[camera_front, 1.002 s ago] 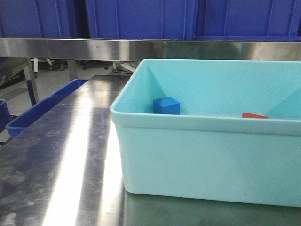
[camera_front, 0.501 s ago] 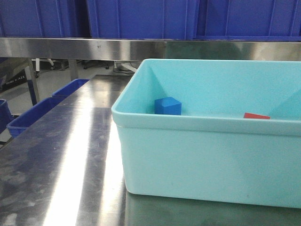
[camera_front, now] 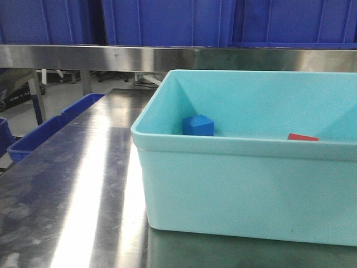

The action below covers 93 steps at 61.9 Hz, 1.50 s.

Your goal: Pick red cube and place on left shelf

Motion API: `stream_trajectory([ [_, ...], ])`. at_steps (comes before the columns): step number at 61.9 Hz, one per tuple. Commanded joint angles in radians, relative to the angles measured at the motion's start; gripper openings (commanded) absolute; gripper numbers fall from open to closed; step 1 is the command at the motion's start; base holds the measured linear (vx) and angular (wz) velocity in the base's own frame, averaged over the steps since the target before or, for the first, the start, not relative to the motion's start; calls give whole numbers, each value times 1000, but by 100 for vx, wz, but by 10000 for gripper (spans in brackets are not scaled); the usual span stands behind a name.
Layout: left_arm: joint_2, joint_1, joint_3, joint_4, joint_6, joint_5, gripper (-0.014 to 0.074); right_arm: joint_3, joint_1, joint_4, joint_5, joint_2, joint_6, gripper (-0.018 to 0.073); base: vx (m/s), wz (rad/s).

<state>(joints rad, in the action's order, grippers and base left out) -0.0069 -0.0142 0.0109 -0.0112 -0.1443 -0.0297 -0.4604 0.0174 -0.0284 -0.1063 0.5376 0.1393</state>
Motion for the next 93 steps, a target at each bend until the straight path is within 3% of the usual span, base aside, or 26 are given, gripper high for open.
stream_trajectory([
  [1, 0, -5, 22, -5, -1, 90, 106, -135, -2, 17, 19, 104, 1, 83, 0, 0],
  [7, 0, -5, 22, -5, -1, 90, 106, -231, -23, 22, -45, 210, 1, 159, 0, 0],
  [16, 0, -5, 22, -5, -1, 90, 106, -336, -114, 22, -110, 358, 0, 418, 0, 0],
  [22, 0, -5, 22, -5, -1, 90, 106, -403, -180, 21, -196, 458, -3, 508, 0, 0],
  [35, 0, -5, 22, -5, -1, 90, 106, -515, -310, 21, -335, 642, -16, 510, 0, 0],
  [53, 0, -5, 22, -5, -1, 90, 106, -541, -361, 10, -415, 759, -33, 510, 0, 0],
  [79, 0, -5, 22, -5, -1, 90, 106, -541, -413, -25, -501, 797, -382, 510, 0, 0],
  [93, 0, -5, 22, -5, -1, 90, 106, -541, -416, -29, -580, 819, -493, 510, 0, 0],
])
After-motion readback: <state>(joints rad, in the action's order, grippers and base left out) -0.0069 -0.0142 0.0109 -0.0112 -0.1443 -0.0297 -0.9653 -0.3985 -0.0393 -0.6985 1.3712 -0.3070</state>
